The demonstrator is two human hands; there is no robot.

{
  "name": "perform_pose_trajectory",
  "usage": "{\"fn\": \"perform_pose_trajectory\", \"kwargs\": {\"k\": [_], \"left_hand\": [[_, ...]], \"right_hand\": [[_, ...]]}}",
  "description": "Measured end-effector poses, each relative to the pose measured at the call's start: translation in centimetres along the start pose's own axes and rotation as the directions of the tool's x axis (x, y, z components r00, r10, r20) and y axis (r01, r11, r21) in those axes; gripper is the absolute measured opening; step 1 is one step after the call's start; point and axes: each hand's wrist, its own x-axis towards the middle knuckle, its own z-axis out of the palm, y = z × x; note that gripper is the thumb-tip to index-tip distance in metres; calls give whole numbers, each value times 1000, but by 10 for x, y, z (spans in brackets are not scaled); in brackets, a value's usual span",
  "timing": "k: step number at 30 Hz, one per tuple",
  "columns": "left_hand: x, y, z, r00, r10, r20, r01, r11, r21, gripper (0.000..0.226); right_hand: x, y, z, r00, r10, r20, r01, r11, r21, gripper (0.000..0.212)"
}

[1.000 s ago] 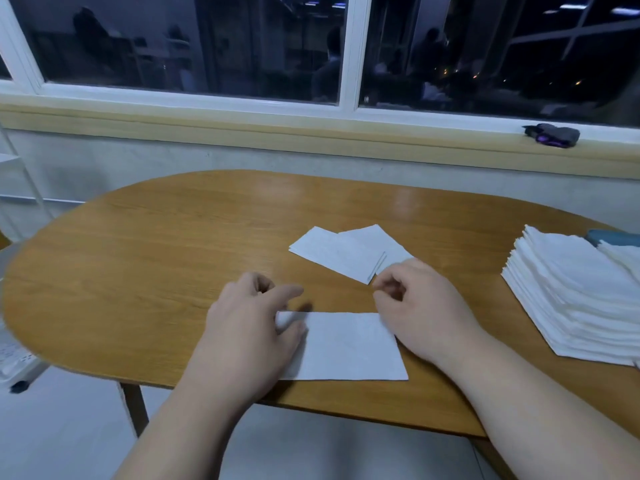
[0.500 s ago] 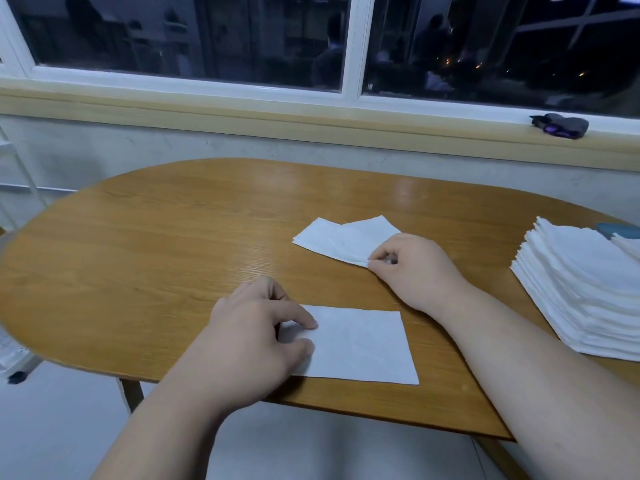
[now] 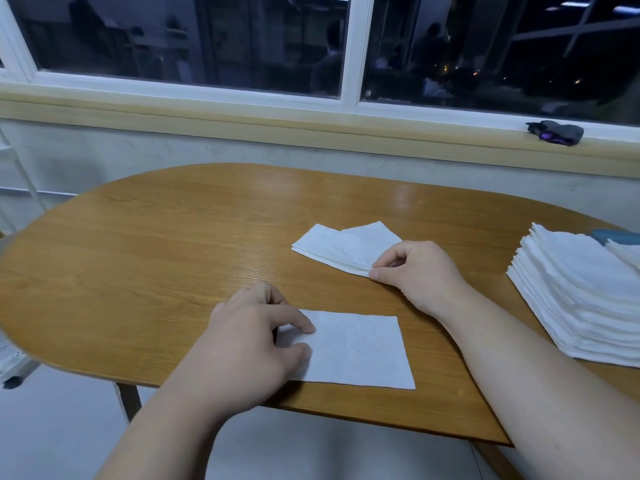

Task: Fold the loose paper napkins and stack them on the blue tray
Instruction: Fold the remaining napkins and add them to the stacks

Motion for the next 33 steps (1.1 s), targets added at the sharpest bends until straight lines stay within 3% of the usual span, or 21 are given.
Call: {"fn": "perform_pose_trajectory", "kwargs": {"k": [5, 20, 33], "left_hand": [[0, -1, 0, 1000, -19, 15, 19, 1000, 9, 14], [1, -3, 1, 1000, 9, 4, -9, 1000, 15, 14], [2, -5, 3, 1000, -6, 3, 6, 1000, 4, 13]], "right_hand": [[-1, 2, -4, 1000, -2, 30, 2, 1000, 23, 14], [-3, -1, -1, 995, -97, 24, 100, 976, -193, 9], [-3, 0, -4, 999, -44, 11, 45, 993, -106, 14]]}}
